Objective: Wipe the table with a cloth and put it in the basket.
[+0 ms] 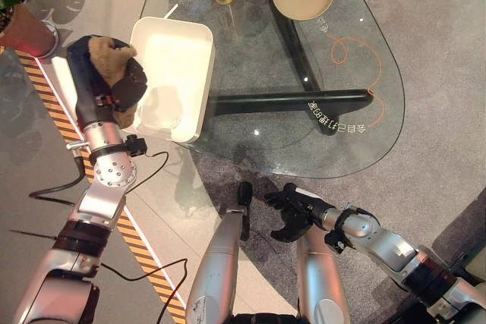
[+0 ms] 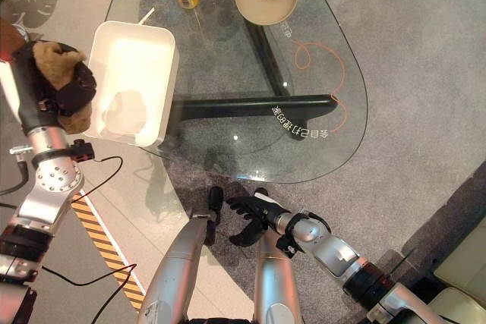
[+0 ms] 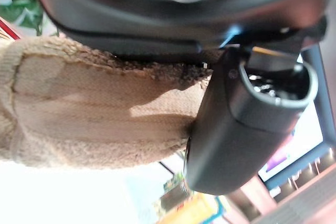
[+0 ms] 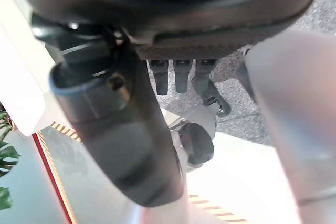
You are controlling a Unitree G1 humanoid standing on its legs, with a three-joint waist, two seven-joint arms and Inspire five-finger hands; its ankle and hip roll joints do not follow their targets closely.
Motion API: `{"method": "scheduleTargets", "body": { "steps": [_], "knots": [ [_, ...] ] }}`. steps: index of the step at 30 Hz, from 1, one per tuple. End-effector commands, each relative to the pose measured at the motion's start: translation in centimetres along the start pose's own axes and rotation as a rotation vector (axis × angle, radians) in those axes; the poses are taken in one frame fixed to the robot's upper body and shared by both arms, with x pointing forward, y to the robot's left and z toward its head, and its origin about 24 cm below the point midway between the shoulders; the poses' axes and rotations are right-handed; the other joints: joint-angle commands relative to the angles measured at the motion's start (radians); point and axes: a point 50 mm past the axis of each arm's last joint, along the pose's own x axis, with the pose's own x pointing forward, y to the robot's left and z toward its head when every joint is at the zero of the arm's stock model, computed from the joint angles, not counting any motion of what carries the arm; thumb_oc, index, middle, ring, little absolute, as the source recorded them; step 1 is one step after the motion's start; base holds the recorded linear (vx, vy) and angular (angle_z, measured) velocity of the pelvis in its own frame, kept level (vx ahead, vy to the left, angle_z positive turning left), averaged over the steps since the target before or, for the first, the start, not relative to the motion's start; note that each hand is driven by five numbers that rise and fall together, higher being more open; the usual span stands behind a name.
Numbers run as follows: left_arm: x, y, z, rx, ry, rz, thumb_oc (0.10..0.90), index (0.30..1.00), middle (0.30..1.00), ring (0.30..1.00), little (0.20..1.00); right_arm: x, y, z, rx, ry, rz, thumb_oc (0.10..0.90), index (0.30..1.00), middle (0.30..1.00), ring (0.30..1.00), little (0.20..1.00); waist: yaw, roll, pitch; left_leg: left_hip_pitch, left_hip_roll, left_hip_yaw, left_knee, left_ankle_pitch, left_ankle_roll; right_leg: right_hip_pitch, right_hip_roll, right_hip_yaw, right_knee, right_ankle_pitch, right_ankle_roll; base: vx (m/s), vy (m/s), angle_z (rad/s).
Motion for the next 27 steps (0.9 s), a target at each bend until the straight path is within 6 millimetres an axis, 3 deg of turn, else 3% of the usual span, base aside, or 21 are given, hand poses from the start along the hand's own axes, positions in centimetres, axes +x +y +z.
{"method": "scheduleTargets", "body": {
  "steps": [1,9,16,23,27],
  "knots": [
    [4.6,4.3,5.7,0.0,-0.309,0.195,0.1,0.3,0.3,0.3,0.2,0.5,2.1,2.7,0.037,-0.161,0.09,0.8,0.9,0.9,0.9,0.9,-0.003,-0.032,-0.028,-0.044,-0.049,0.083,0.079,-0.089,0.03,0.065,0.057,0.058,-0.16,0.073,0.064,-0.02,-0.057,-0.07],
    [6.5,5.3,6.4,0.072,-0.355,0.19,0.1,0.3,0.3,0.3,0.2,1.1,3.2,3.9,0.055,-0.245,0.117,0.8,0.9,0.9,0.9,0.9,-0.003,-0.093,-0.028,-0.109,-0.019,0.082,0.064,-0.105,0.04,0.035,0.077,0.054,-0.226,0.101,0.096,-0.03,-0.063,-0.07],
    [8.1,6.5,7.0,0.249,-0.4,0.255,0.1,0.3,0.3,0.3,0.2,1.1,2.4,6.5,0.029,-0.323,0.101,0.8,0.9,0.9,0.9,0.9,-0.009,-0.139,-0.028,-0.171,-0.001,0.067,0.027,-0.093,0.033,0.019,0.076,0.053,-0.326,0.129,0.098,-0.09,-0.012,-0.05],
    [8.8,8.1,6.6,0.243,-0.349,0.342,0.1,0.3,0.3,0.3,0.2,0.3,0.8,8.1,0.0,-0.36,0.072,0.8,0.9,0.9,0.9,0.9,-0.027,-0.155,-0.028,-0.225,0.012,0.05,0.0,-0.083,0.031,-0.047,0.066,0.045,-0.356,0.15,0.091,-0.03,0.019,-0.04],
    [9.5,8.0,7.1,0.195,-0.333,0.347,0.1,0.3,0.3,0.3,0.2,-0.2,-0.2,8.8,-0.003,-0.373,0.048,0.8,0.9,0.9,0.9,0.9,-0.039,-0.152,-0.028,-0.241,0.018,0.049,-0.013,-0.083,0.036,-0.091,0.056,0.032,-0.349,0.158,0.089,-0.02,0.046,0.02]
  ]
}}
